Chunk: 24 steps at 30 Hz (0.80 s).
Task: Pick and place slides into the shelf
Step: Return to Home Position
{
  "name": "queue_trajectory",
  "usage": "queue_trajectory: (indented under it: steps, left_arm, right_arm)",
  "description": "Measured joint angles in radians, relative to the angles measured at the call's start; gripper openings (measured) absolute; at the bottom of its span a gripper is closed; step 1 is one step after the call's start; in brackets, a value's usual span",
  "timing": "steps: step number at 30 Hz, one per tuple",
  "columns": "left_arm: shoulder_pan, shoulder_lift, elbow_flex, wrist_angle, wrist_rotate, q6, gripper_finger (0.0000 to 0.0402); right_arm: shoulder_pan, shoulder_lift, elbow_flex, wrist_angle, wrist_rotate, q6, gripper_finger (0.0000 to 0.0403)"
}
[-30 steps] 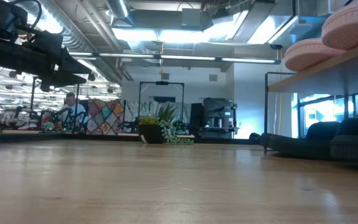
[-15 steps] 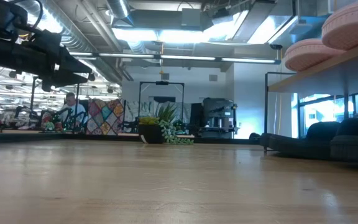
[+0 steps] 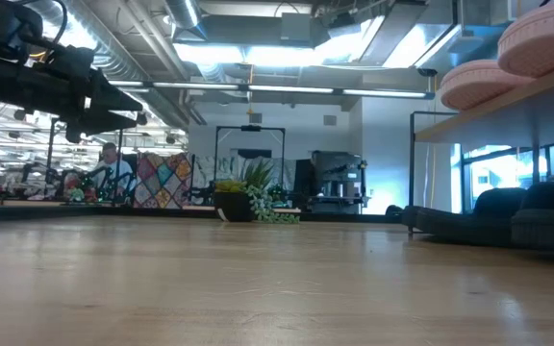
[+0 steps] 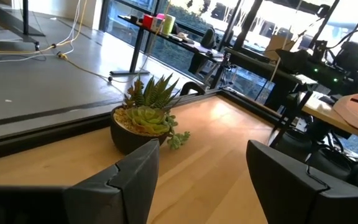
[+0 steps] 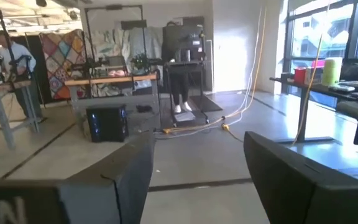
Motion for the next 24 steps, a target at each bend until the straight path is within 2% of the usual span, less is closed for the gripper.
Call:
queue_trajectory:
  steps: [6, 12, 19, 24]
  left_arm:
    - [0.0, 0.0, 0.0, 0.0, 0.0, -0.001, 0.023]
    - [0.0, 0.0, 0.0, 0.0, 0.0, -0.001, 0.023]
    - [0.0, 0.0, 0.0, 0.0, -0.001, 0.0, 0.023]
    - [0.0, 0.0, 0.0, 0.0, -0.001, 0.0, 0.023]
  right_arm:
    - [-0.001, 0.0, 0.004, -0.088, 0.0, 0.097, 0.0247]
    - [-0.001, 0.0, 0.004, -0.069, 0.002, 0.045, 0.0247]
    - [0.0, 0.0, -0.002, -0.061, 0.051, -0.003, 0.0247]
    - [-0.001, 0.0, -0.035, -0.067, 0.028, 0.036, 0.0247]
